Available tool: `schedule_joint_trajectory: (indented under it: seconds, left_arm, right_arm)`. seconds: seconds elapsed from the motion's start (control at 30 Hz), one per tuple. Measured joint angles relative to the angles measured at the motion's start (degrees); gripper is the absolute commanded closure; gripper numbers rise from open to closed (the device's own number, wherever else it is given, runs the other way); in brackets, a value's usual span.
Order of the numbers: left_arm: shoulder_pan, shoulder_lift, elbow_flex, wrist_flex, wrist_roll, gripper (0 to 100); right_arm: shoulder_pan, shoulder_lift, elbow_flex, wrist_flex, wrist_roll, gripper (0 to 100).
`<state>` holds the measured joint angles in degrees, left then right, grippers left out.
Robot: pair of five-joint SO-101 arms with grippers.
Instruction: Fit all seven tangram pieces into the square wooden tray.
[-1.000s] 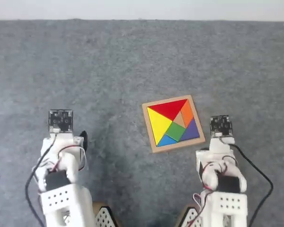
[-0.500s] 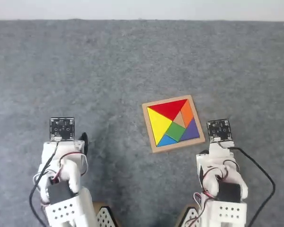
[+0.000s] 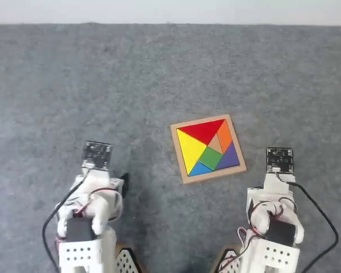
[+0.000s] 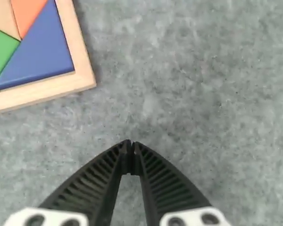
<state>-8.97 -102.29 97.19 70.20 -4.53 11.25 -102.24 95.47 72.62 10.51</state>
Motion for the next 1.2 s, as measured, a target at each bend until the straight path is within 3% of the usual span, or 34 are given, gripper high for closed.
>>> schedule_joint_trajectory:
  seconds: [0.13,0.4,1.2]
  left_arm:
    - [3.7,0.0,0.0,0.0,4.0,76]
    - [-1.6,0.0,0.0,0.0,4.7,76]
    - [-1.8,0.0,0.0,0.0,4.7,76]
  right_arm:
    - [-0.1,0.0,0.0,0.0,0.0,99.0]
    - [-0.1,0.0,0.0,0.0,0.0,99.0]
    - [-0.1,0.0,0.0,0.0,0.0,99.0]
